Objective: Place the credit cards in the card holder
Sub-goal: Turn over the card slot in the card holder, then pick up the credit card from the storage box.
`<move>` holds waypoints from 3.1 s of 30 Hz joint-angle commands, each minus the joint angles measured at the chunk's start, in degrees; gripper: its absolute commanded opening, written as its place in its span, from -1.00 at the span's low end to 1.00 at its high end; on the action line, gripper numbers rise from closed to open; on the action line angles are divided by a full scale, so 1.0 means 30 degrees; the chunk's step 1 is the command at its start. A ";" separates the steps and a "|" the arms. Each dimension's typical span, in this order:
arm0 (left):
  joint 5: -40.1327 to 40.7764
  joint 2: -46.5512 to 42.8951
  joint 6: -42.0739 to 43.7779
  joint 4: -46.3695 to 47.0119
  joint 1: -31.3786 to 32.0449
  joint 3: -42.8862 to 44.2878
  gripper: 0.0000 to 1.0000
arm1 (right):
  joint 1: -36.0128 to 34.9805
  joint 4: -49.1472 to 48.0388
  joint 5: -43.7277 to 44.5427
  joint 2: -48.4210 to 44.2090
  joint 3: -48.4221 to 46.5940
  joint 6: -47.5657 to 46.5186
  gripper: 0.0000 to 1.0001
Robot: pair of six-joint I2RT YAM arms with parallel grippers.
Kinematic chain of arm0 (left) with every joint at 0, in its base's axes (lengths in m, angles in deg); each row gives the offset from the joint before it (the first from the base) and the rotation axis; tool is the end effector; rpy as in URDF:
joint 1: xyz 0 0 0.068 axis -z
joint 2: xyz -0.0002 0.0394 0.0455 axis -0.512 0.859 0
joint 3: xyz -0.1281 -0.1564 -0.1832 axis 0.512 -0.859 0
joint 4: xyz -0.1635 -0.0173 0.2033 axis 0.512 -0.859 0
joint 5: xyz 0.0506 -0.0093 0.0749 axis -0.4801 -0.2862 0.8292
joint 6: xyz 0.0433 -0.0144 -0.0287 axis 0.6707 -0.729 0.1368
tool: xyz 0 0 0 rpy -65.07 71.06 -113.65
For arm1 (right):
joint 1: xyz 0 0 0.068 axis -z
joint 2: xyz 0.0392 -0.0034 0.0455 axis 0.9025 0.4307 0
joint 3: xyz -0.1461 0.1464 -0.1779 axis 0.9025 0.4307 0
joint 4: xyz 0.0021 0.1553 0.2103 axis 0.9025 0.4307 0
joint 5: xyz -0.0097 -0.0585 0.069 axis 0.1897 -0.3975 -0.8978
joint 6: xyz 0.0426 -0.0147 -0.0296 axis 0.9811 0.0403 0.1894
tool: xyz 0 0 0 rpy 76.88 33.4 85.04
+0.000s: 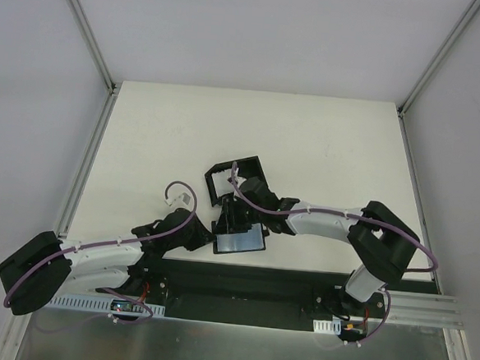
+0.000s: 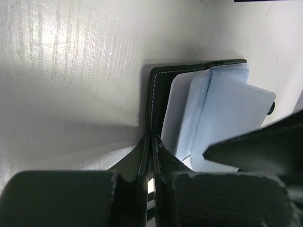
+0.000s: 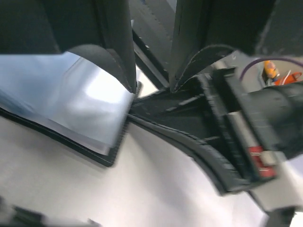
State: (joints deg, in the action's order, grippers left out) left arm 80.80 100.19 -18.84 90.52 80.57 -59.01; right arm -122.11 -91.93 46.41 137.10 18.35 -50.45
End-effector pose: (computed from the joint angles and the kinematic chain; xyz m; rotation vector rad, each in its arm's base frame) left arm 0.1155 -0.1316 0.1337 -0.4581 2.3433 -1.0255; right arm 0.1736 0.2943 0.1777 -0.7851 2.3264 1.1159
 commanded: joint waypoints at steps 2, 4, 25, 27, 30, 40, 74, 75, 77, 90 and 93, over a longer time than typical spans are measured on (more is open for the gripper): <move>-0.0338 0.0936 -0.1070 -0.0036 -0.0712 -0.1143 -1.00 | -0.0010 -0.1418 -0.1991 -0.0581 -0.1671 -0.0610 -0.25; -0.0573 0.1113 -0.1217 0.0288 -0.0918 -0.1319 -1.00 | 0.0077 -0.0486 -0.1380 -0.0991 -0.2051 -0.0990 -0.24; -0.0457 0.0879 -0.0925 0.0142 -0.1212 -0.1349 -1.00 | 0.5319 1.0419 0.2349 0.3631 -1.2627 -0.7791 0.19; -0.0544 0.0938 -0.0779 0.0142 -0.1241 -0.1261 -1.00 | 0.5613 1.0099 0.1761 0.4073 -1.2747 -0.7614 0.27; -0.0574 0.1084 -0.0603 0.0171 -0.1329 -0.1174 -1.00 | 0.5849 0.9513 0.0854 0.4571 -1.2717 -0.7292 0.32; -0.1041 0.1816 0.0071 0.0171 -0.1505 -0.0617 -1.00 | 0.6200 0.7373 -0.1698 0.6125 -1.1839 -0.5505 0.39; -0.1570 0.2490 0.0453 0.0288 -0.1740 -0.0206 -1.00 | 0.6523 0.6376 -0.3632 0.6477 -1.1897 -0.4830 -0.15; -0.1570 0.2520 0.0453 0.0288 -0.1769 -0.0206 -1.00 | 0.6523 0.6376 -0.3603 0.6419 -1.1897 -0.4830 -0.16; -0.1599 0.2491 0.0453 0.0260 -0.1769 -0.0235 -1.00 | 0.6494 0.6376 -0.3544 0.6360 -1.1839 -0.4830 -0.17; -0.1628 0.2696 0.0482 0.0347 -0.1798 -0.0119 -1.00 | 0.6669 0.6376 -0.3046 0.5453 -1.1399 -0.4917 -0.60; -0.1628 0.2725 0.0511 0.0376 -0.1827 -0.0119 -1.00 | 0.6728 0.6376 -0.2958 0.5276 -1.1253 -0.4918 -0.65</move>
State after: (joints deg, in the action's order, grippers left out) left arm 75.03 106.84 -19.43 97.56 75.68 -58.88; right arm -102.14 -71.43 37.89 157.65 -16.14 -65.27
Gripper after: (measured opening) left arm 0.007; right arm 0.195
